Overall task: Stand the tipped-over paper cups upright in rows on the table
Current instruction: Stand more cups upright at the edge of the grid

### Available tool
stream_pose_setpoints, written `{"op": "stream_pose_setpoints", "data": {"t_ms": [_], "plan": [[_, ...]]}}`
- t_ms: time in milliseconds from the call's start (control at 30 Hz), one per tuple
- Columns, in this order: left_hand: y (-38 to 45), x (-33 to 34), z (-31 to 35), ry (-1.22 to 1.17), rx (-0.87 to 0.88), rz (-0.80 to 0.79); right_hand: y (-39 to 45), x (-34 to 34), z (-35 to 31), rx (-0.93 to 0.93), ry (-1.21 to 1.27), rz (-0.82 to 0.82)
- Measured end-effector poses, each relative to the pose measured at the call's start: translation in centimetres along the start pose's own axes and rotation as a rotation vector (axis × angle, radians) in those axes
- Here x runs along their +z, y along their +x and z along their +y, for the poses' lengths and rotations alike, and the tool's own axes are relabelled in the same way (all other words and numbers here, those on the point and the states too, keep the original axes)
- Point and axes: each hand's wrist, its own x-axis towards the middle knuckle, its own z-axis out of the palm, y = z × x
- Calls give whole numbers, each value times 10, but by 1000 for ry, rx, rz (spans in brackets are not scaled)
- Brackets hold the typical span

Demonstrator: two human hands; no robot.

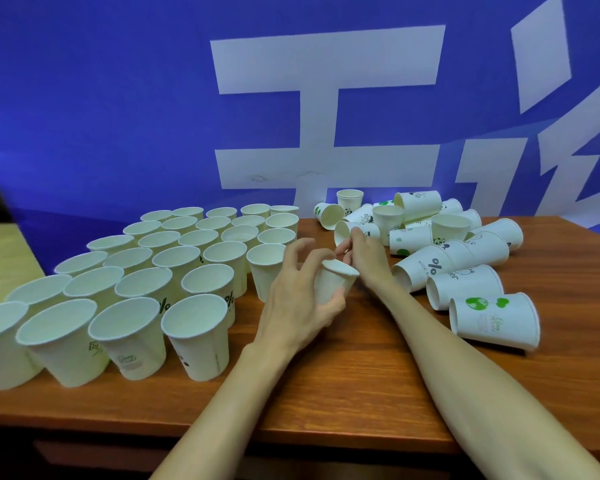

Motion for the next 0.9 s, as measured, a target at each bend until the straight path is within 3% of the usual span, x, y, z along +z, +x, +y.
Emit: {"op": "stream_pose_setpoints", "data": {"t_ms": [100,233,567,900], "plan": [[-6,-5,2,37,-68,-31,-6,3,3,-192,-244,112],[-15,-10,0,99,-135,-56,-16,9,-3,-314,-299,127],[-15,-28,1,492,-123,76,-20,15,-3,-303,-284,24],[-11,-36,-1,568,-236,48,-19,10,-5,-293,-312,8]]}}
